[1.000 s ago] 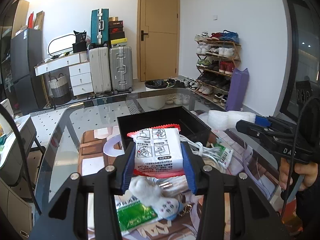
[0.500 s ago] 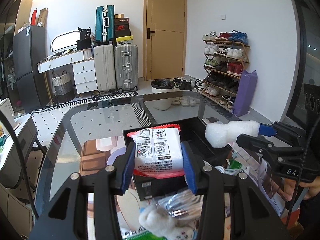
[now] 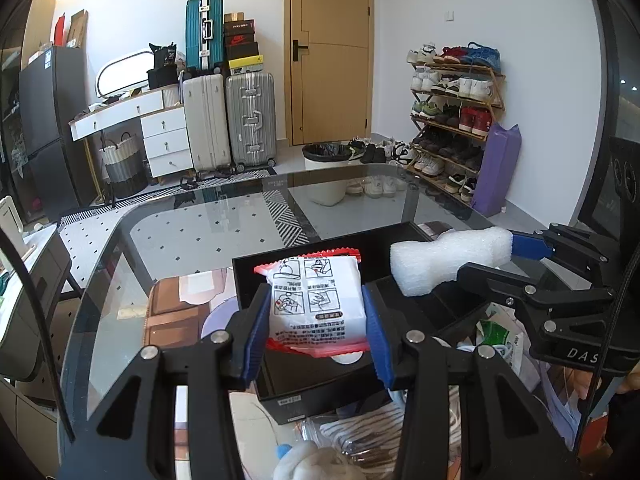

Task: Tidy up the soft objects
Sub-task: 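Carry the foam with the right tool while the left carries the tissue pack over the box, then open the right tool to drop the foam into the box while the left drops the tissue pack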

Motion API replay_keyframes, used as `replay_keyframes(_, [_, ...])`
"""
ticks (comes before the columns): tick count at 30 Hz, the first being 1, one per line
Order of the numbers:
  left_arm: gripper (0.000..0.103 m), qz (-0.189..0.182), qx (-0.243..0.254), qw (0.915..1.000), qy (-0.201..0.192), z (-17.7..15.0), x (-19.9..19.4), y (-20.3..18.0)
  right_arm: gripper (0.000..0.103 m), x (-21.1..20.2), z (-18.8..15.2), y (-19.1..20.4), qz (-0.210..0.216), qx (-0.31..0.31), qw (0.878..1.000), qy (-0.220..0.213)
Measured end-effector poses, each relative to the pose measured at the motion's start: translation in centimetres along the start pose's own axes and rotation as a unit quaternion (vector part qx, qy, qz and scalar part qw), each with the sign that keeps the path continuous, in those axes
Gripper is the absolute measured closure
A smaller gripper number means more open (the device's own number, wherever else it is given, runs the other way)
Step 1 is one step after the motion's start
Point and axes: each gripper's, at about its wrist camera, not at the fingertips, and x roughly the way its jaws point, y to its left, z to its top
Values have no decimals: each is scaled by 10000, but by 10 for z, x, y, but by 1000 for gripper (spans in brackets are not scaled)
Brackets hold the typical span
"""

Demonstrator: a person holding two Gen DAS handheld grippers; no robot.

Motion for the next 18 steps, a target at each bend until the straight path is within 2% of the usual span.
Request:
replay_keyframes(12, [59,-18,-10,9999,150,-1,14,2,49,20,3,2,124,-165,9997,136])
replay_keyframes(13, [59,-40,-16,9999,148,-2,12,2,45,19,3,1,104,-171,9997,132])
replay_keyframes(16, [58,-63,-40,9999,141,-2,7,2,25,9,2,-4,82,-112,9999,45])
replay_keyframes(18, [57,-57,-40,9999,125,-2,2,2,18,-1,-2,-8,56,-84,9999,8])
